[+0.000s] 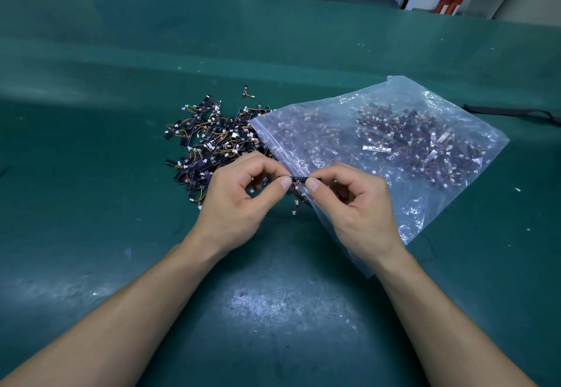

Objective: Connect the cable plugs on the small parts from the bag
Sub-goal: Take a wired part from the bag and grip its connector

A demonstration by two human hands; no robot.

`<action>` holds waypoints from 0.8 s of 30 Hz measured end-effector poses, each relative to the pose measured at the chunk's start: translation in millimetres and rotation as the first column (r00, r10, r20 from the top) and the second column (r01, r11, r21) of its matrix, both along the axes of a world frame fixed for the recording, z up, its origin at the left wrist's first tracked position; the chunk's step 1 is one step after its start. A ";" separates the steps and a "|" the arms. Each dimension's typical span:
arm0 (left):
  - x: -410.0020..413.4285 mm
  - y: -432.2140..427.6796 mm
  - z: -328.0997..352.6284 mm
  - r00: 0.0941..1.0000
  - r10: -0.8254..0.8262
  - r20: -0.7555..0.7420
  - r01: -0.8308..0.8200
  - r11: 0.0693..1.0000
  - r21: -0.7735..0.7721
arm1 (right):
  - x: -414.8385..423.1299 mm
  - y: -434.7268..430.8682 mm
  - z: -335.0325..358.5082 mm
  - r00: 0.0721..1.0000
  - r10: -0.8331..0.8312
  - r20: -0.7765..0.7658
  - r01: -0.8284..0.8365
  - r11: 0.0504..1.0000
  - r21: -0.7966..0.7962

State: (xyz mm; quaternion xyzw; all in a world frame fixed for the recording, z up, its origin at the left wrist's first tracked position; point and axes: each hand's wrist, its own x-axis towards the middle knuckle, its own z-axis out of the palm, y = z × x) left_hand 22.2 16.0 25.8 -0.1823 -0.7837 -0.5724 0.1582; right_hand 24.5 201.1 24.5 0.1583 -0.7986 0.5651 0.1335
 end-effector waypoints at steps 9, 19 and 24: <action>0.1 0.0 -2.9 0.999 -0.021 0.050 0.023 0.999 -0.029 | 0.7 -0.7 1.4 1.000 -0.001 0.019 0.001 1.000 -0.001; -0.2 -0.4 -2.9 0.998 -0.027 0.051 0.030 0.999 -0.044 | 0.8 -1.2 3.4 1.000 -0.006 -0.002 0.006 1.000 0.026; -0.5 -0.2 -3.0 0.999 -0.022 0.046 0.025 0.998 -0.056 | 1.7 -1.3 2.7 0.999 -0.018 0.038 0.019 1.000 -0.005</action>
